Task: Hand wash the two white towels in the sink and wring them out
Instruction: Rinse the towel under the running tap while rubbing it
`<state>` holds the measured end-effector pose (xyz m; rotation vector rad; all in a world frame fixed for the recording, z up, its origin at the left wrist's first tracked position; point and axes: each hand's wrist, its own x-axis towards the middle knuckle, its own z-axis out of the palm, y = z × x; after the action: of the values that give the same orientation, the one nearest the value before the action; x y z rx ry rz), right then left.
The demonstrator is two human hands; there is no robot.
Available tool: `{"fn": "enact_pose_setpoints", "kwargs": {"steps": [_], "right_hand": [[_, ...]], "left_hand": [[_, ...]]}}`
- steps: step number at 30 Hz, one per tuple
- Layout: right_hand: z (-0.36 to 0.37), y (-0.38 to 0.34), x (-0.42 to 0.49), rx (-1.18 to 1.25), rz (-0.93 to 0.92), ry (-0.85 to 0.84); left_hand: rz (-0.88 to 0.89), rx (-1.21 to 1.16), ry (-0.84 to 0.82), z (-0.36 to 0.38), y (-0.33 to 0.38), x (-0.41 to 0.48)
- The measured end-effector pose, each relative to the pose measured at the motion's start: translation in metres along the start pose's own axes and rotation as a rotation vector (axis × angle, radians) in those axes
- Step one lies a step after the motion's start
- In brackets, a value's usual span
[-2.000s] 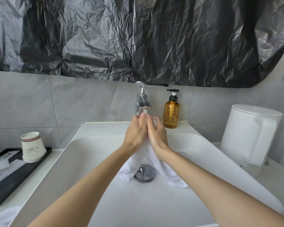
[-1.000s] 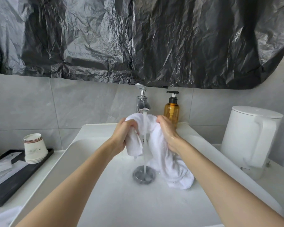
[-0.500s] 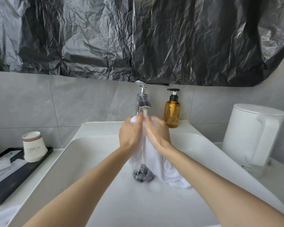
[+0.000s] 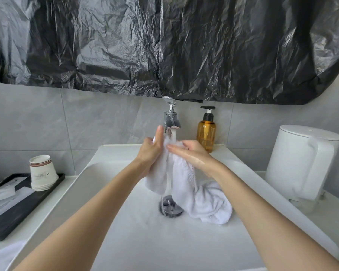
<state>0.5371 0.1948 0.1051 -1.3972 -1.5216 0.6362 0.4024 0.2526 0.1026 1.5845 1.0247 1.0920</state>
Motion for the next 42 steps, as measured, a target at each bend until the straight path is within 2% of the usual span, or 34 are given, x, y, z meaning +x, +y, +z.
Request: {"fn": "enact_pose_setpoints", "kwargs": {"steps": [4,7,9,13,16,19,21,24,27,30,33,36,39,42], "right_hand": [[-0.006,-0.006,0.003,0.138,-0.001,0.231],[-0.012,-0.003,0.003,0.288,0.035,0.365],[-0.018,-0.002,0.003,0.352,0.118,0.404],[-0.018,0.002,0.009,0.477,0.192,0.377],[-0.014,0.001,0.007,0.392,0.121,0.283],[-0.004,-0.001,0.004,0.374,0.066,0.187],[0.008,0.0,0.003,0.328,0.06,0.231],[0.024,0.006,0.002,0.192,0.015,0.328],[0.035,0.009,0.0,0.092,-0.019,0.413],[0.044,0.005,-0.002,-0.01,0.032,0.463],[0.041,0.001,-0.006,-0.127,0.016,0.416],[0.035,0.002,-0.013,-0.423,-0.123,0.332],[0.032,0.004,-0.012,-0.443,-0.168,0.265],[0.02,0.014,-0.004,-0.395,-0.075,0.192]], "left_hand": [[-0.031,0.056,-0.195,-0.005,-0.007,-0.004],[0.053,0.237,-0.322,-0.004,-0.021,-0.008],[0.07,0.135,-0.337,-0.004,-0.021,-0.01],[-0.025,-0.266,-0.152,-0.009,-0.006,-0.01],[0.035,-0.307,-0.233,-0.006,0.001,-0.014],[-0.082,-0.304,-0.179,-0.002,0.001,-0.016],[-0.089,-0.231,-0.114,0.005,-0.001,-0.016],[-0.005,-0.146,-0.041,0.018,-0.009,-0.018],[0.075,-0.041,0.141,0.027,-0.012,-0.021],[0.086,0.119,0.254,0.029,-0.007,-0.023],[0.068,0.291,0.292,0.026,-0.007,-0.024],[0.06,0.541,0.277,0.023,-0.003,-0.022],[0.084,0.726,0.224,0.016,0.003,-0.017],[0.1,0.655,0.201,-0.003,0.002,-0.008]]}}
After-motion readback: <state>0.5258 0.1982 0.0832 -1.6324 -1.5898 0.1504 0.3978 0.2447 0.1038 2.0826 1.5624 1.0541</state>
